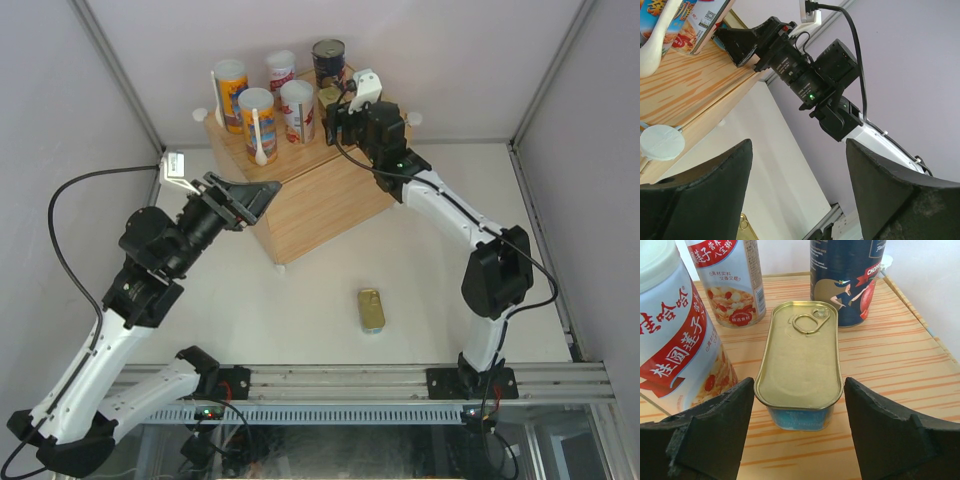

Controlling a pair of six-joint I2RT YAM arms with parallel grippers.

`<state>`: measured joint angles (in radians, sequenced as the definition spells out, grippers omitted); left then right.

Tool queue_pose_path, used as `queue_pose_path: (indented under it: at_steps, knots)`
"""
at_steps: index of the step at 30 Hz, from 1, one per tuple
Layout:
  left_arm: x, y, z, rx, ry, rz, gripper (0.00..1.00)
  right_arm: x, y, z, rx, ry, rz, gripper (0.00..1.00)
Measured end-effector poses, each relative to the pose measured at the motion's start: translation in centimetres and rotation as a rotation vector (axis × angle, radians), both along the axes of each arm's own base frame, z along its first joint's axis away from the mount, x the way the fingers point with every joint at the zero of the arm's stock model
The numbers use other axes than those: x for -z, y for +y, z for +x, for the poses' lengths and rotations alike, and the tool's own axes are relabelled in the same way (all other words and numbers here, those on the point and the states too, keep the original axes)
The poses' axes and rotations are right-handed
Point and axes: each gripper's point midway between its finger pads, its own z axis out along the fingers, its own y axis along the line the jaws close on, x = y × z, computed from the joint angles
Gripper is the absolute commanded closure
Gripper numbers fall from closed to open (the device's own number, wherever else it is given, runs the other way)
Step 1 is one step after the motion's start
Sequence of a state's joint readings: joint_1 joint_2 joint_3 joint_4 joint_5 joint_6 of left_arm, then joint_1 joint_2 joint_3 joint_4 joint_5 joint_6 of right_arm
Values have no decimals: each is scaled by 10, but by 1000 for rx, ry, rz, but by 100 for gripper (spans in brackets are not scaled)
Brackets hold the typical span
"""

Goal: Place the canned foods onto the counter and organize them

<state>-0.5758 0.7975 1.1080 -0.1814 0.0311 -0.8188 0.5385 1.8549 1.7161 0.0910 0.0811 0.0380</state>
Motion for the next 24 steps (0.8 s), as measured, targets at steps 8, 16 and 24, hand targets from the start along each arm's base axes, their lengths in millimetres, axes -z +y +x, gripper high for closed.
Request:
queue_pose_path:
  at_steps: [8,16,24]
  knots:
    - [0,1,-1,1,-1,0,20,-20,-14,-16,31,-24,12,28]
    - [-3,6,-9,1,-11,-2,20,-59,-19,-71,33,-87,37,27]
    - [22,11,-15,-4,18,35,20,-68,-26,-183,17,-90,71,30]
